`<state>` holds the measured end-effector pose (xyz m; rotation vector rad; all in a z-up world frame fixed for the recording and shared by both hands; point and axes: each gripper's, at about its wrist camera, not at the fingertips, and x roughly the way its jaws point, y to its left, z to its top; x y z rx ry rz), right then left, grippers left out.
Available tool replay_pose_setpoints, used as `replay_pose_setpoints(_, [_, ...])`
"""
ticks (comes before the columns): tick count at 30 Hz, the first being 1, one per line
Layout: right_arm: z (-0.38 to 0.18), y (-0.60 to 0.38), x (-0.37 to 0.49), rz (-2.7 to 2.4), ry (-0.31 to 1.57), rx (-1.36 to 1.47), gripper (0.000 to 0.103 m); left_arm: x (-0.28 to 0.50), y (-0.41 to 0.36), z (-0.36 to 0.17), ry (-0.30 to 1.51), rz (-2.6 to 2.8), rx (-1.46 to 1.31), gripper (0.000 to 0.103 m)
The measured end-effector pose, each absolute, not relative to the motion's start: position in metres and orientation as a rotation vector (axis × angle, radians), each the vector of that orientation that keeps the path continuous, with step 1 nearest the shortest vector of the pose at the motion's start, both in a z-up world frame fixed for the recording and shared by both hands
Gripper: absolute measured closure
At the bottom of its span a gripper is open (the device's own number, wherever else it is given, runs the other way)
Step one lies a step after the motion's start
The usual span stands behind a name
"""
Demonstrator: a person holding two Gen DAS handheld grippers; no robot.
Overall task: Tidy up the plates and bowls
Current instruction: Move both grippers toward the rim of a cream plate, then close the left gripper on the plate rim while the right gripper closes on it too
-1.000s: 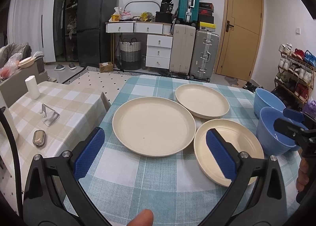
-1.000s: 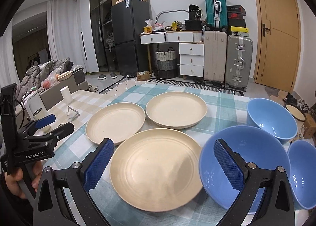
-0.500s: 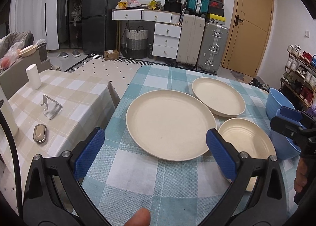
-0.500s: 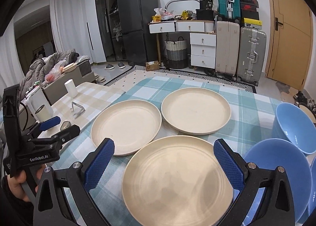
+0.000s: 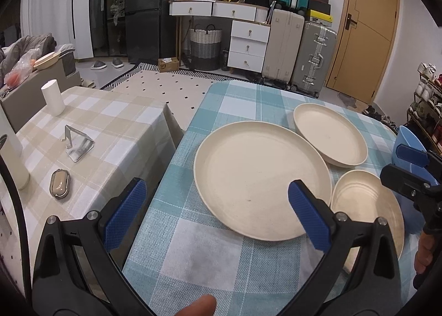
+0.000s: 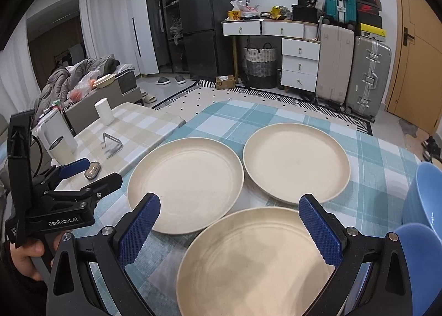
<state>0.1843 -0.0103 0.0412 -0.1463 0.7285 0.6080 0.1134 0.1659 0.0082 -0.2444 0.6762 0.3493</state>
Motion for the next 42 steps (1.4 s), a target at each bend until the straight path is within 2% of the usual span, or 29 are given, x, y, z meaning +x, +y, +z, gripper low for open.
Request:
replay_pose_setpoints(3, [0.035, -0.005, 0.194, 0.609, 0.752, -0.143, 0.001, 0.122, 0.171, 0.004, 0.701, 0.345, -0.254, 0.001])
replay_pose_setpoints(13, [0.013, 0.018, 0.231, 0.643, 0.839, -0.144, 0.015, 0.144, 0.184, -0.013, 0.753, 0.324, -0.269, 0.003])
replay_pose_setpoints(22, [-0.013, 0.032, 0.250, 0.652, 0.892, -0.136, 0.019, 0.162, 0.196, -0.026, 0.798, 0.333, -0.279, 0.007])
replay_pose_setpoints(27, [-0.026, 0.037, 0.261, 0.668, 0.922, -0.111, 0.023, 0.170, 0.204, -0.037, 0.834, 0.330, -0.309, 0.018])
replay_pose_setpoints(33, [-0.039, 0.039, 0.271, 0.683, 0.956, -0.078, 0.033, 0.180, 0.204, -0.051, 0.874, 0.313, -0.314, 0.030])
replay_pose_setpoints(35, [-0.043, 0.040, 0.273, 0.678, 0.963, -0.080, 0.034, 0.182, 0.204, -0.055, 0.880, 0.309, -0.317, 0.031])
replay_pose_setpoints(42, [-0.055, 0.040, 0.288, 0.639, 0.998, -0.056, 0.054, 0.188, 0.205, -0.063, 0.899, 0.308, -0.319, 0.050])
